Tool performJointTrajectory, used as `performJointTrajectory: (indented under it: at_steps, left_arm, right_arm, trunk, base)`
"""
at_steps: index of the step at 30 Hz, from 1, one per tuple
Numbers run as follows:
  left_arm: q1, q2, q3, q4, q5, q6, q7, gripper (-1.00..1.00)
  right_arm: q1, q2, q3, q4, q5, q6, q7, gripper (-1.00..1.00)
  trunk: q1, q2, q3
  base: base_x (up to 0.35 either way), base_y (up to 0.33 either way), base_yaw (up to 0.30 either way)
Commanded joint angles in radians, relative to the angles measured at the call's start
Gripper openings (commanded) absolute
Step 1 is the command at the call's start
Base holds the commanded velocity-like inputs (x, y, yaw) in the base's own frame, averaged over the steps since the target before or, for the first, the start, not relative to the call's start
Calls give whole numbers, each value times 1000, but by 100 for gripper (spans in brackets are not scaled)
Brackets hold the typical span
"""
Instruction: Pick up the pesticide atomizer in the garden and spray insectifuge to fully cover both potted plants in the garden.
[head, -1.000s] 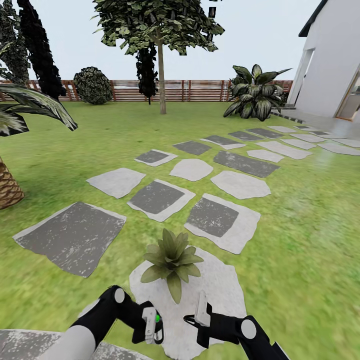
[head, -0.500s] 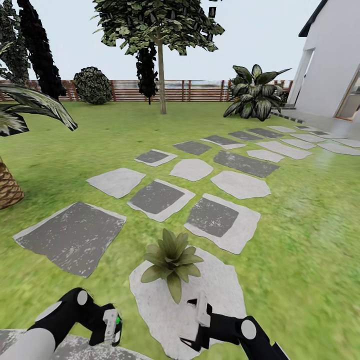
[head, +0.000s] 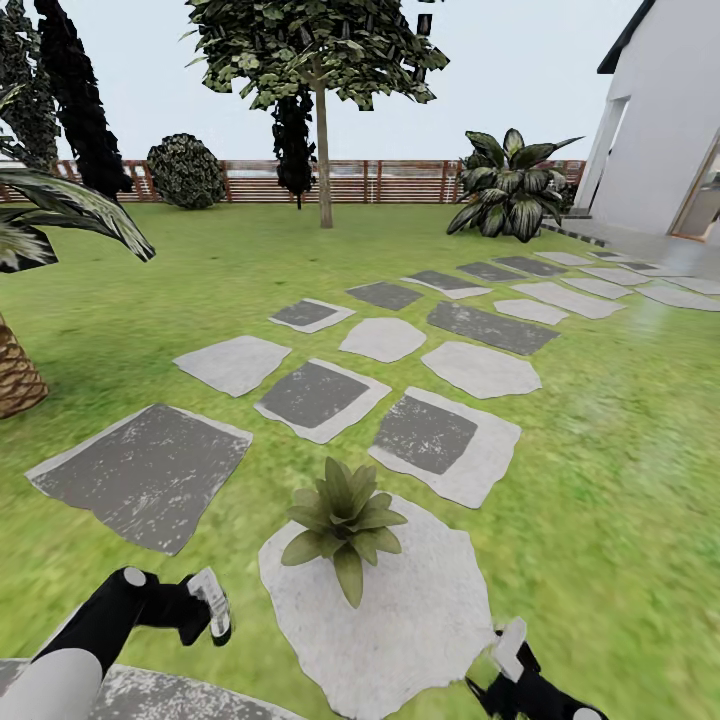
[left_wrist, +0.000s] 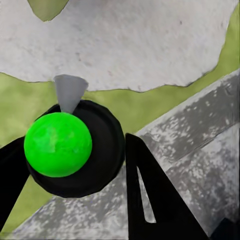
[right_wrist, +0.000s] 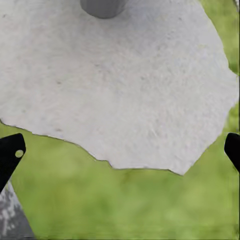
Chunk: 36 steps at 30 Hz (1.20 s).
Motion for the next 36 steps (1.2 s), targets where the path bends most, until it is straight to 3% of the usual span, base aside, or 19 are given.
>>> performJointTrajectory:
  at_steps: [1,4,6,7,8,11,17,18,21,25,30,35,36]
  left_arm:
    - [-8,-3,7,-1,-4,48,-7,-100]
    - [-20,-17,6,-3,-4,169,-10,-100]
    - [-22,-24,6,-3,-4,230,-13,-100]
    - [-22,-28,5,-4,-5,285,-14,-100]
    - [-22,-35,3,-4,-6,309,-14,-100]
    - [-21,-48,1,-2,-5,356,-14,-100]
    - [-43,-74,-16,-4,-17,562,-26,-100]
    - [-55,-79,-28,-5,-22,593,-26,-100]
    - [-106,-88,-91,-4,-27,726,-27,-100]
    - [-118,-92,-110,-4,-28,764,-27,-100]
    - [-119,-93,-112,-4,-26,769,-28,-100]
    - [-119,-110,-115,0,-27,770,-29,-100]
    - [-105,-116,-200,-1,-22,772,-29,-100]
  right_arm:
    - [-1,-1,-67,21,10,-7,-10,100]
    - [-1,-4,-289,108,11,-7,-119,100]
    - [-1,-4,-376,139,11,-7,-206,100]
    - [-1,-3,-427,157,11,-6,-289,100]
    - [-1,-1,-445,163,11,-6,-337,100]
    - [0,1,-464,207,9,-6,-395,100]
    - [1,1,-471,229,-7,-5,-403,100]
    - [1,2,-477,229,-29,-5,-404,100]
    - [1,2,-536,234,-188,-4,-403,100]
    - [1,2,-550,236,-235,-5,-396,100]
    - [1,7,-552,236,-243,-6,-396,100]
    - [1,9,-553,235,-246,-5,-399,100]
    - [0,9,-555,233,-249,-4,-401,100]
  trunk:
    - [0,0,-1]
    - [0,0,-1]
    - [0,0,-1]
    - [0,0,-1]
    - [0,0,-1]
    - [0,0,-1]
    - [0,0,-1]
    - [0,0,-1]
    - [0,0,-1]
    - [0,0,-1]
    - [0,0,-1]
    - [0,0,-1]
    - [0,0,-1]
  base:
    - [0,0,0]
    - [0,0,0]
    - [0,0,0]
    - [0,0,0]
    - [0,0,0]
    - [0,0,0]
    - [0,0,0]
    - [0,0,0]
    - [73,0,0]
    - [276,0,0]
    - [331,0,0]
    - [336,0,0]
    - [0,0,0]
